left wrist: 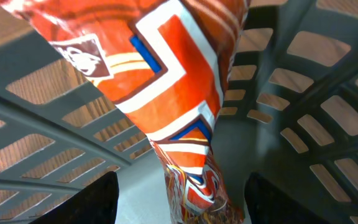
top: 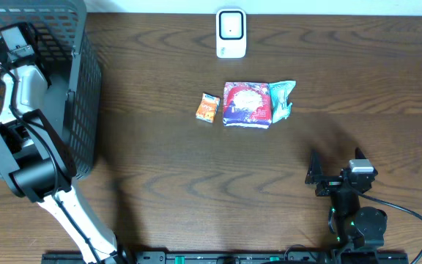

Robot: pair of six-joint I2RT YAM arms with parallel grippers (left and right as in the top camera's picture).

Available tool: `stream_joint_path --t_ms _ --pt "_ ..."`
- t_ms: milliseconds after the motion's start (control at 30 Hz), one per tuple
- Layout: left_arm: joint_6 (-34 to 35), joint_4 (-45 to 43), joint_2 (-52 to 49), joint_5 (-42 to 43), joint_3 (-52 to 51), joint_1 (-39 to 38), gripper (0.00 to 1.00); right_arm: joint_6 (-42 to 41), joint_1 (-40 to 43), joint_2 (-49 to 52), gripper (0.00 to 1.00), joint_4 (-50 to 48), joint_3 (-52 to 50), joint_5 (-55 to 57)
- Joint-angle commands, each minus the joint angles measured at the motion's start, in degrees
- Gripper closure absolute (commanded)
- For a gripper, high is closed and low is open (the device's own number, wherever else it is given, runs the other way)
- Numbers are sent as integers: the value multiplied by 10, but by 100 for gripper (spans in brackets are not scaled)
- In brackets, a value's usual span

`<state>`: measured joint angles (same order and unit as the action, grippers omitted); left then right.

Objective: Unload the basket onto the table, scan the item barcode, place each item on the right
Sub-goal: 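Reach the left gripper into the basket and grasp the red-white candy bar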

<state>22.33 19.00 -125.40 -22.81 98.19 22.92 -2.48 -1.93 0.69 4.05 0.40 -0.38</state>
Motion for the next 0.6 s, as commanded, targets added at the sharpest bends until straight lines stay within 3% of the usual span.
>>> stream_joint_path --t_ms 0,200,300,433,567 --pt "7 -6 -22 -6 5 -3 35 4 8 -3 1 3 -1 3" --pt "7 -34 -40 -6 5 -2 36 4 8 -3 1 3 -1 3" --pt "6 -46 -40 -6 5 -1 52 4 8 -3 1 3 -1 3" --pt "5 -42 -40 -6 5 1 64 4 8 -3 1 3 -1 3" --pt "-31 -35 -38 -7 5 2 92 4 8 -3 1 3 -1 3"
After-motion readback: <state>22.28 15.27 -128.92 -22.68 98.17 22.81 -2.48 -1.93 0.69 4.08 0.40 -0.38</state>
